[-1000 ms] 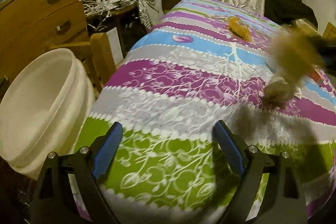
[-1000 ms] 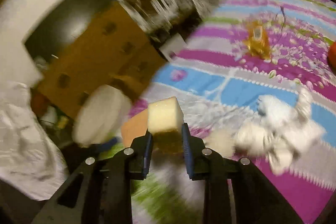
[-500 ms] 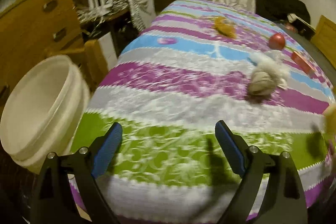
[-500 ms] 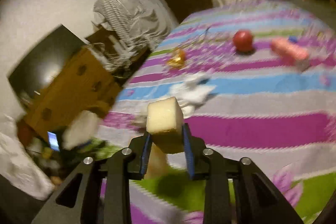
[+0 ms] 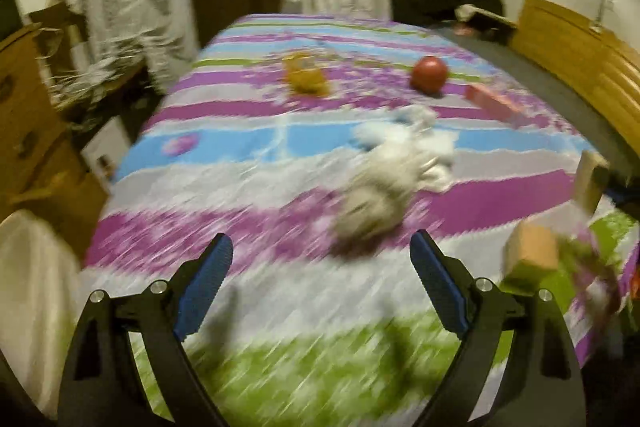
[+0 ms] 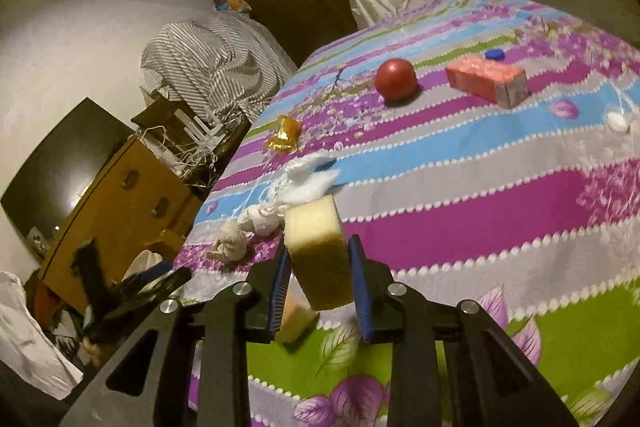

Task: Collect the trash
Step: 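Grasp the grey cloth with the left tool while the right tool holds the sponge, then carry the grey cloth and beige sponge over the white bucket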

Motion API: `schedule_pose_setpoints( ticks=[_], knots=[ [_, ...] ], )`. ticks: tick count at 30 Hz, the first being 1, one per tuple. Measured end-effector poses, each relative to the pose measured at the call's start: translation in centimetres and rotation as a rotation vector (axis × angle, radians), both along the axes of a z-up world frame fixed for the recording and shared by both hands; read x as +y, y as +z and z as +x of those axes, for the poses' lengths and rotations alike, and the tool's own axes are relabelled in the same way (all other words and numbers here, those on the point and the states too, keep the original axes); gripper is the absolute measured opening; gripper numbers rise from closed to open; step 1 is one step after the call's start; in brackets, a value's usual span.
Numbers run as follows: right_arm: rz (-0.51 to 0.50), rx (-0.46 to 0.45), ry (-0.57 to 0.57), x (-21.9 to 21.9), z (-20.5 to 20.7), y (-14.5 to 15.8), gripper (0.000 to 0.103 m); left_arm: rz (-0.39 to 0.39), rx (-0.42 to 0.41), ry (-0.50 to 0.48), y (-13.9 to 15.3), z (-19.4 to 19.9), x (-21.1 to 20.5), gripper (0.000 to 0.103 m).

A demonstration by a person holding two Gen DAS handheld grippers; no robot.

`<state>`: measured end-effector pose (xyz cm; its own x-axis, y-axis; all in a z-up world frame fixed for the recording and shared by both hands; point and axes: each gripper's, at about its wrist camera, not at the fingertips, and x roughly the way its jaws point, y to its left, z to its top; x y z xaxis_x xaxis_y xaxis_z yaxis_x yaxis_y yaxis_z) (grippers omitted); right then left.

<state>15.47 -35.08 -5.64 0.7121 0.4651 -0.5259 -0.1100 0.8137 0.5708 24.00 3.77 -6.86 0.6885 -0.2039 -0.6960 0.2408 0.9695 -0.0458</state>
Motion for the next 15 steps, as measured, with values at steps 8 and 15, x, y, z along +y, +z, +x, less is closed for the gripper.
schedule_pose_setpoints(
  ticks=[8,15],
  knots=[
    [0.007,0.004,0.026,1.1,-0.6,-0.1,0.030,-0.184,0.145,-0.103,-3.3,4.7,-1.3,0.039],
    [0.003,-0.005,0.073,3.3,-0.9,0.2,0.030,-0.179,0.099,-0.041,-1.9,-0.8,1.0,0.037]
  ],
)
